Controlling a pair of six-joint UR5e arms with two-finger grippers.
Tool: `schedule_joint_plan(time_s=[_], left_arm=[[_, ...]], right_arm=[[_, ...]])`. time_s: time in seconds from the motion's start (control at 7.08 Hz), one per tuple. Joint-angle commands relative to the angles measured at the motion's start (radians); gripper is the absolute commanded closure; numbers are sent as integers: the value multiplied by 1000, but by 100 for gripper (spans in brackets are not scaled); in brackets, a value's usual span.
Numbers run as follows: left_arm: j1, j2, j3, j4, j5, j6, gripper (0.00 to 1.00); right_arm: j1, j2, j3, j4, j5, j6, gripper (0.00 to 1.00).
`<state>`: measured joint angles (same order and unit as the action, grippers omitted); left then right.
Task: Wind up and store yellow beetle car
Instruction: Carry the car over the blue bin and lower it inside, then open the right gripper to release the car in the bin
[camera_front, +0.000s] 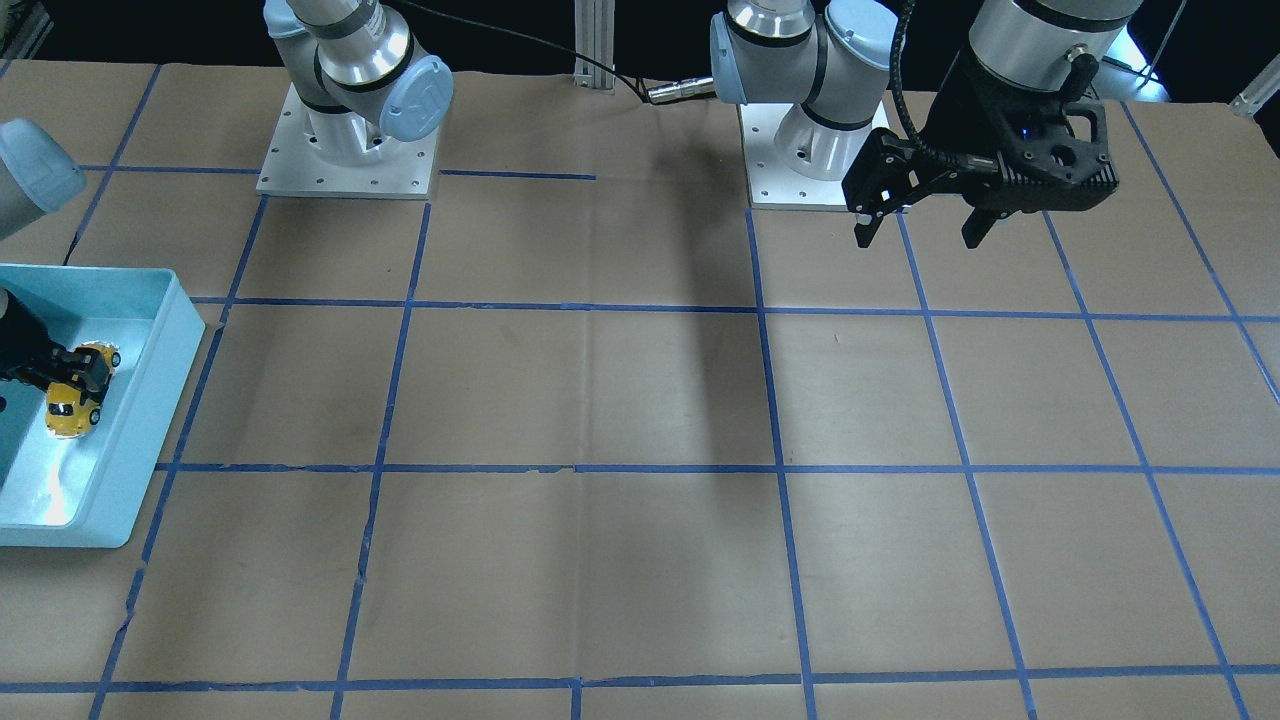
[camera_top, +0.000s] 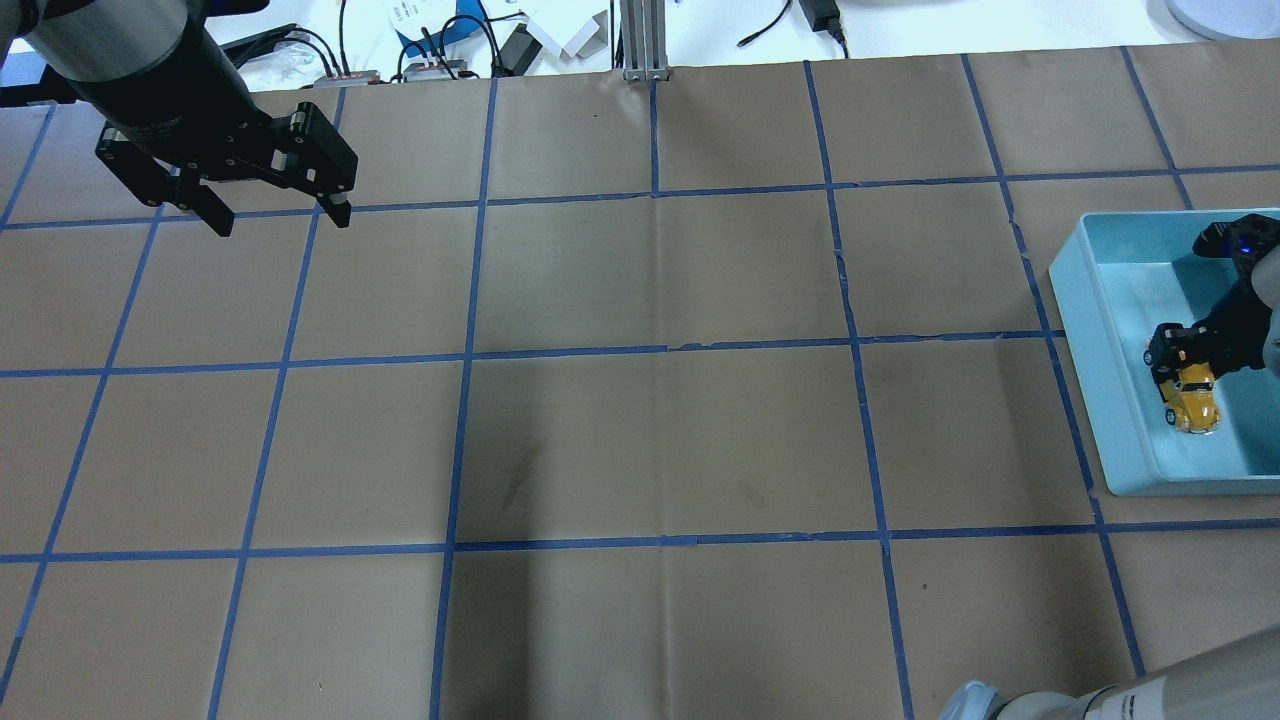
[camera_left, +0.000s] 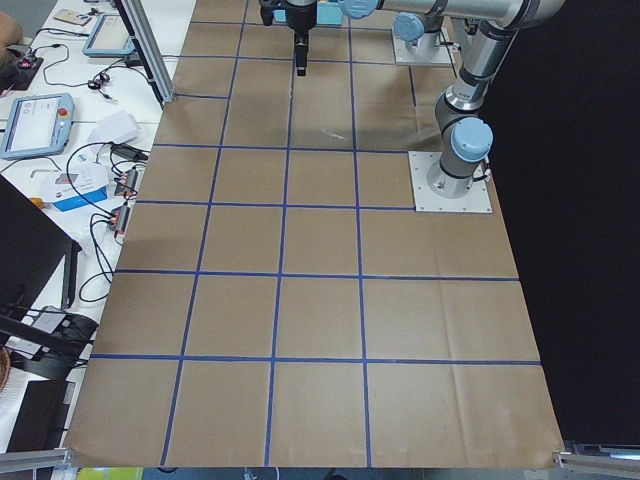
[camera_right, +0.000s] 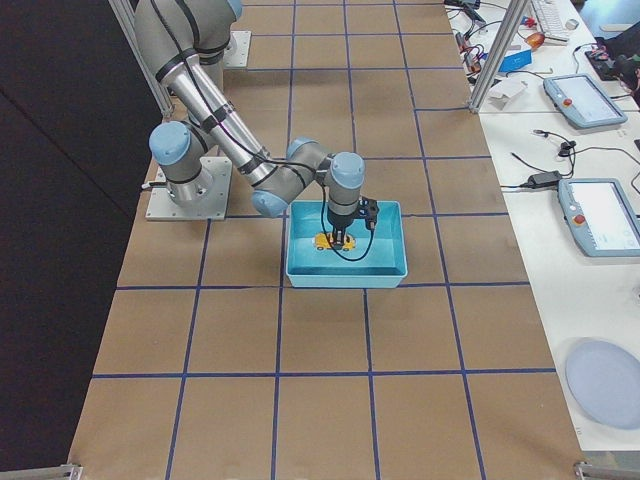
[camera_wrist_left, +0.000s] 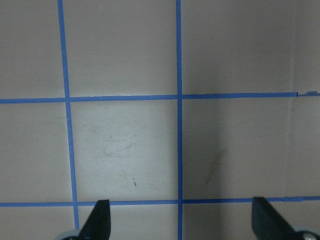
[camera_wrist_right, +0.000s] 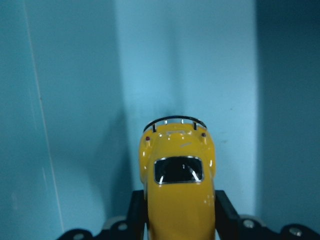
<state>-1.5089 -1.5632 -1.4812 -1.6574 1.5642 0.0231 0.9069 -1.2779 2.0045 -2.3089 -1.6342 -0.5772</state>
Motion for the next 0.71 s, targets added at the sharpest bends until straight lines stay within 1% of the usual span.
schedule_joint_plan(time_s=[0.0,0.14,0.28,0.42,0.57], left_arm=[[1,-1,9,-5,-3,-14,0],[1,-3,9,-7,-4,-14,0],[1,-1,9,-7,-3,-14,0],[-1,-3,9,-5,-7,-14,0],[-2,-3,10,-8,-7,-14,0]], right_arm=[[0,-1,-9,44,-25,2,30],[1,-14,-38,63,-27,2,29],[12,-24,-99,172,-26,3,27],[44,-46,-206,295,-24,3,27],[114,-60,-346,427,-24,3,27]])
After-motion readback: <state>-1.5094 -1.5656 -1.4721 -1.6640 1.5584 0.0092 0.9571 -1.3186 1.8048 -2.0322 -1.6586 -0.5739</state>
